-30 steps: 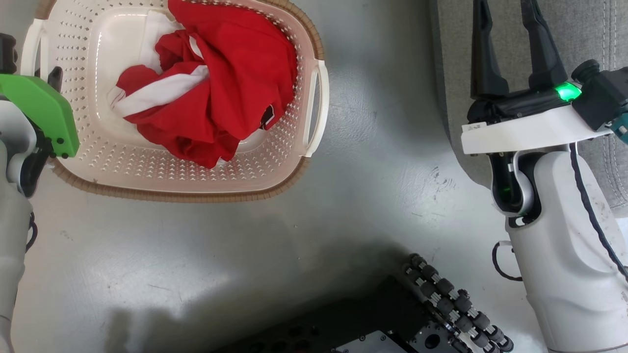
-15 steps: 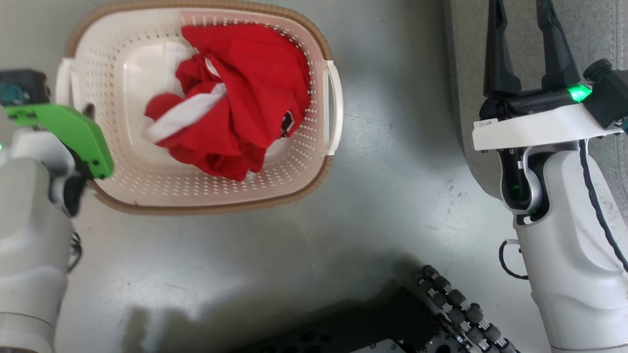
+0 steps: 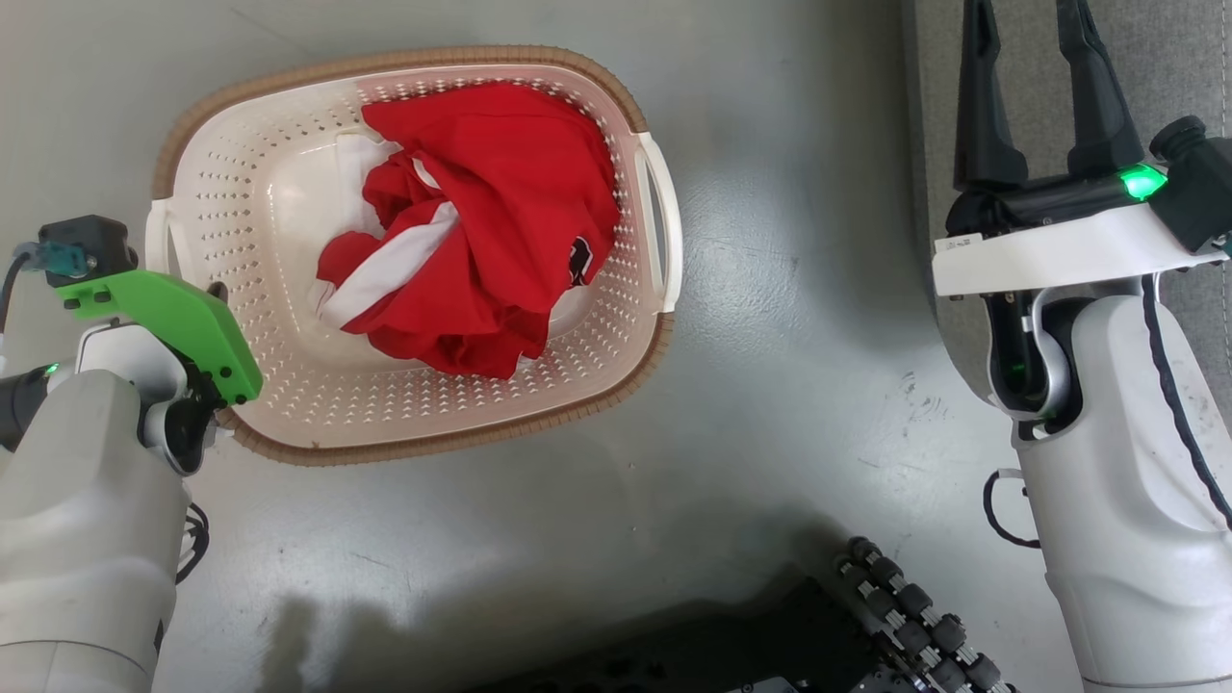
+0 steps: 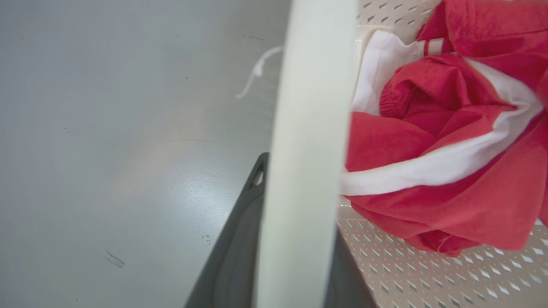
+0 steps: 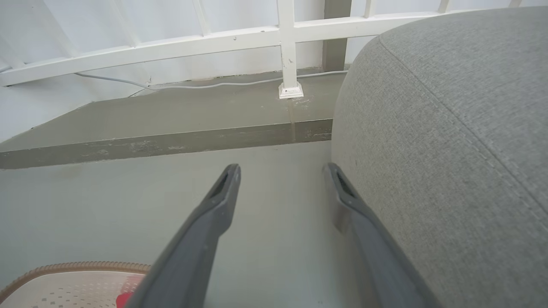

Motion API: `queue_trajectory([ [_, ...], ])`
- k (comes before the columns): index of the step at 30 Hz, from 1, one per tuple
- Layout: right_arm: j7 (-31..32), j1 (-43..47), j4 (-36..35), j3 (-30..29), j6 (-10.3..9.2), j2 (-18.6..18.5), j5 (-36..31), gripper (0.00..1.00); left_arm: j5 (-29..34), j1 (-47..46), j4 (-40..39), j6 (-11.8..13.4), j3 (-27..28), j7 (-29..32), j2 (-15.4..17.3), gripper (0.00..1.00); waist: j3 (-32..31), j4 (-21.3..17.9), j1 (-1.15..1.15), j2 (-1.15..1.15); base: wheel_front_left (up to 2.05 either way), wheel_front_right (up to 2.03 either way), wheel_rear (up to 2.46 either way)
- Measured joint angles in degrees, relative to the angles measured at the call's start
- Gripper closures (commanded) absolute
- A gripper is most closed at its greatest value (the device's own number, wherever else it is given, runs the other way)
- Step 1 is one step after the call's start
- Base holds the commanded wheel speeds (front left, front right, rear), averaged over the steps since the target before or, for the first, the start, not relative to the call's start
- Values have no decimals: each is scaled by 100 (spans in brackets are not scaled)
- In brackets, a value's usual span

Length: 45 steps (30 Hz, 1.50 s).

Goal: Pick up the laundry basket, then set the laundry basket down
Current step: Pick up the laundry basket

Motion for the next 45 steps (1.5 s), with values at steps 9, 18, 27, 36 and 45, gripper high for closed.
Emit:
queue_trajectory([
  [9,0,3,1,-36,58,0,-9,0,-77,-4,171,-99,-21,84,-85,0,-3,26,0,0,0,0,0],
  [18,0,26,152,-155,93,1,-59,0,-23,-33,10,-145,-14,-553,-136,0,-146,84,0,0,0,0,0],
  [27,0,163,444,-204,188,2,-164,0,332,-30,-225,-107,-154,-1584,-148,0,-623,200,0,0,0,0,0],
  [36,0,349,634,-302,194,-7,-259,0,620,164,-425,-42,-337,-2323,-218,0,-1212,319,0,0,0,0,0],
  [45,0,572,745,-359,240,-94,-437,0,773,437,-1001,60,-411,-2395,-310,0,-1929,448,0,0,0,0,0],
])
